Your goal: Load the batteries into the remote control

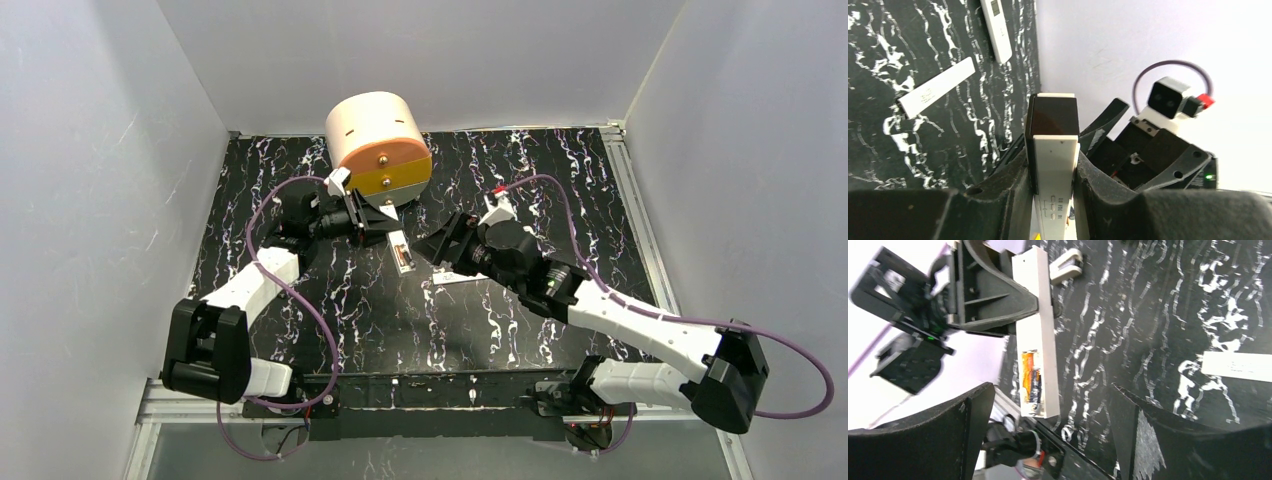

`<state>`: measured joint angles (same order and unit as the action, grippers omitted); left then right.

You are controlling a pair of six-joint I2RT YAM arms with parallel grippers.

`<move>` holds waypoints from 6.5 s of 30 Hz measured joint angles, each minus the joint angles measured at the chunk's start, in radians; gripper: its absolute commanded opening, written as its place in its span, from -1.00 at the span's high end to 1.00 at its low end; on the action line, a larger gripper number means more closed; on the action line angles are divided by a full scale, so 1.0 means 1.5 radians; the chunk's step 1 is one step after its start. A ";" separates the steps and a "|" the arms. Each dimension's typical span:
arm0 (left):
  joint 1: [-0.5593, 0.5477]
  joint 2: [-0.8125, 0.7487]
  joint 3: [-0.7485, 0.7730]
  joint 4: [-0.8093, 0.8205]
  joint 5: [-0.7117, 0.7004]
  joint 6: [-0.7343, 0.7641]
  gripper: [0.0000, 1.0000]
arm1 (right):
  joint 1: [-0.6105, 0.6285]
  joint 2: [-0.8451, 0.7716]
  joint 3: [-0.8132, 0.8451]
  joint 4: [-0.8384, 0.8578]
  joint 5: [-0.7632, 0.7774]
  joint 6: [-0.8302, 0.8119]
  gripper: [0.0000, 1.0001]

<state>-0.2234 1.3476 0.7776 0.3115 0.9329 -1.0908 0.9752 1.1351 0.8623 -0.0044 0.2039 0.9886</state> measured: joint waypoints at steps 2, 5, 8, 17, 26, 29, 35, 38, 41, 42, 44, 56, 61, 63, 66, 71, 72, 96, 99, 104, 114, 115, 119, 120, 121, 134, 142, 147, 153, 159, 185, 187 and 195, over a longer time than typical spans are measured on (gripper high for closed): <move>0.000 0.000 -0.005 0.042 -0.002 -0.057 1.00 | 0.000 -0.018 -0.019 0.037 0.005 0.023 -0.84; 0.000 -0.003 -0.021 0.113 -0.008 -0.143 1.00 | -0.001 -0.034 -0.033 0.080 0.007 0.053 -0.85; 0.000 -0.013 -0.036 0.160 -0.021 -0.217 1.00 | -0.002 -0.037 -0.036 0.113 0.006 0.074 -0.86; 0.000 -0.050 -0.078 0.305 -0.078 -0.417 1.00 | -0.004 -0.037 -0.037 0.185 -0.011 0.123 -0.91; 0.000 -0.056 -0.097 0.393 -0.121 -0.517 1.00 | -0.014 -0.028 -0.039 0.250 -0.023 0.171 -0.89; -0.001 -0.066 -0.099 0.407 -0.132 -0.533 1.00 | -0.018 -0.013 -0.040 0.272 -0.034 0.190 -0.85; -0.001 -0.076 -0.104 0.425 -0.142 -0.550 1.00 | -0.018 0.012 -0.042 0.318 -0.052 0.211 -0.83; -0.001 -0.076 -0.111 0.427 -0.142 -0.555 1.00 | -0.018 0.014 -0.042 0.324 -0.056 0.214 -0.82; -0.001 -0.076 -0.113 0.429 -0.143 -0.557 1.00 | -0.018 0.014 -0.042 0.330 -0.059 0.215 -0.82; -0.001 -0.076 -0.113 0.429 -0.143 -0.558 1.00 | -0.018 0.014 -0.042 0.330 -0.058 0.216 -0.82; -0.001 -0.076 -0.113 0.432 -0.143 -0.558 1.00 | -0.020 0.014 -0.042 0.330 -0.059 0.217 -0.84; -0.001 -0.081 -0.118 0.436 -0.143 -0.554 1.00 | -0.026 0.011 -0.042 0.339 -0.078 0.193 -0.86; -0.001 -0.081 -0.118 0.436 -0.142 -0.553 1.00 | -0.026 0.025 -0.042 0.371 -0.102 0.194 -0.78; -0.001 -0.081 -0.118 0.436 -0.142 -0.553 1.00 | -0.026 0.034 -0.042 0.378 -0.109 0.196 -0.72; -0.001 -0.085 -0.118 0.436 -0.141 -0.552 1.00 | -0.026 0.043 -0.042 0.386 -0.115 0.199 -0.64; -0.001 -0.091 -0.120 0.436 -0.141 -0.551 1.00 | -0.026 0.051 -0.042 0.403 -0.121 0.209 -0.53; -0.001 -0.091 -0.121 0.436 -0.140 -0.550 1.00 | -0.026 0.053 -0.042 0.406 -0.121 0.211 -0.51; -0.003 -0.094 -0.122 0.436 -0.113 -0.500 1.00 | -0.026 0.082 -0.041 0.421 -0.128 0.251 0.18; -0.003 -0.096 -0.122 0.436 -0.113 -0.490 1.00 | -0.026 0.082 -0.041 0.417 -0.129 0.252 0.18; -0.002 -0.097 -0.117 0.433 -0.107 -0.469 1.00 | -0.026 0.082 -0.041 0.408 -0.130 0.246 -0.51; -0.008 -0.098 -0.068 0.436 -0.049 -0.377 1.00 | -0.029 0.049 -0.049 0.390 -0.139 0.178 -0.63; -0.008 -0.098 -0.068 0.436 -0.046 -0.371 1.00 | -0.031 0.048 -0.049 0.397 -0.150 0.173 -0.61; -0.008 -0.097 -0.063 0.433 -0.030 -0.343 1.00 | -0.034 0.049 -0.053 0.427 -0.196 0.156 -0.43; -0.008 -0.097 -0.062 0.434 -0.028 -0.337 1.00 | -0.034 0.050 -0.053 0.429 -0.207 0.152 -0.35; -0.008 -0.097 -0.061 0.434 -0.025 -0.332 1.00 | -0.034 0.051 -0.053 0.430 -0.215 0.147 -0.27; -0.008 -0.097 -0.060 0.428 -0.017 -0.305 1.00 | -0.039 0.067 -0.053 0.422 -0.249 0.123 0.29; -0.008 -0.101 -0.060 0.387 -0.020 -0.277 1.00 | -0.039 0.063 -0.037 0.348 -0.242 0.066 -0.90; -0.008 -0.137 -0.060 0.282 -0.047 -0.207 1.00 | -0.039 0.046 0.025 0.195 -0.232 -0.059 -0.90; -0.008 -0.195 -0.068 0.176 -0.108 -0.138 1.00 | -0.036 0.073 0.214 -0.005 -0.237 -0.290 -0.84; -0.008 -0.211 -0.090 0.128 -0.158 -0.113 1.00 | -0.004 0.166 0.329 -0.139 -0.175 -0.424 -0.80; -0.001 -0.239 -0.103 0.041 -0.219 -0.066 0.36 | 0.067 0.320 0.458 -0.282 -0.046 -0.558 0.50; -0.001 -0.240 -0.103 0.019 -0.225 -0.056 -0.05 | 0.067 0.327 0.458 -0.287 -0.046 -0.562 0.53; -0.001 -0.264 -0.034 -0.216 -0.300 0.042 -0.64 | 0.065 0.337 0.452 -0.295 -0.065 -0.632 0.62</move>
<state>-0.2241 0.9508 0.7273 -0.0132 0.4828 -1.0279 1.0725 1.6405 1.5402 -0.4473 0.1062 0.0406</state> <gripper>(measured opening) 0.790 0.428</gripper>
